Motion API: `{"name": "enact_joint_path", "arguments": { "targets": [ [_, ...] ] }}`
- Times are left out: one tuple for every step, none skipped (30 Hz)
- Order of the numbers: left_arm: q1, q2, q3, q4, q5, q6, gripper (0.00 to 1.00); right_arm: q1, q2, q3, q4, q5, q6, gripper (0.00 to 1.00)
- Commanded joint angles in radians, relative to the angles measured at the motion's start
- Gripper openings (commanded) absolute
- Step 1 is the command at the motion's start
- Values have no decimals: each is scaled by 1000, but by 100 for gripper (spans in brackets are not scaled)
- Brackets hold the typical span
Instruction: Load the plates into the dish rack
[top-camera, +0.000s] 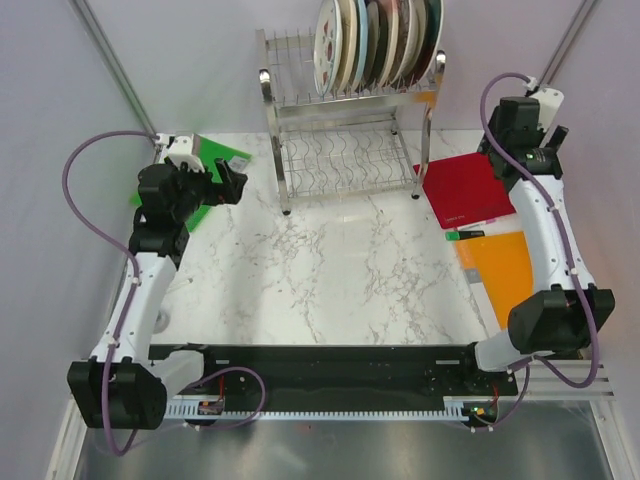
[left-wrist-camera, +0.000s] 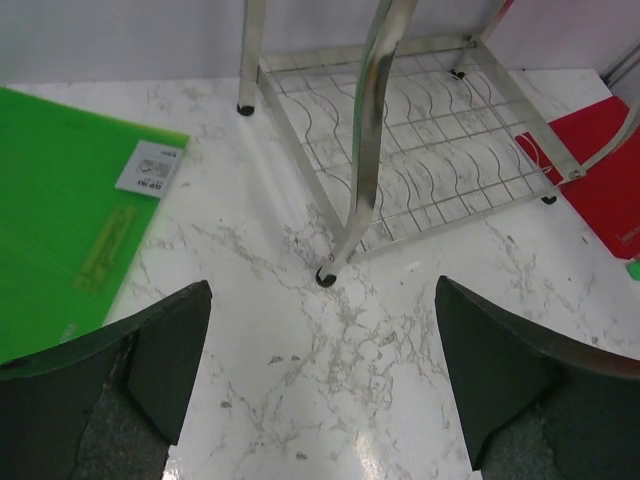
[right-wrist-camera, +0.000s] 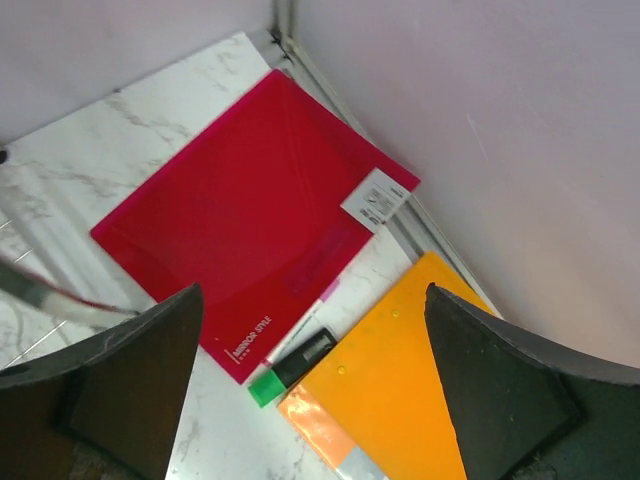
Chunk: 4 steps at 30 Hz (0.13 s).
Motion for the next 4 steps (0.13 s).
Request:
{"name": "enact_joint_path", "arguments": {
  "targets": [
    [-10,28,102,-31,-33,104,100,-114,63,19,-14,-37,101,98],
    [-11,37,128,-52,-33,111,100,-149,72,22,-12,-66,112,98],
    [-13,40,137,-62,-30,115,100,-154,80,23,-9,-92,133,98],
    [-14,42,143,-68,-28,126,100,-155,95,23,-7,-115,132,98]
  ]
}}
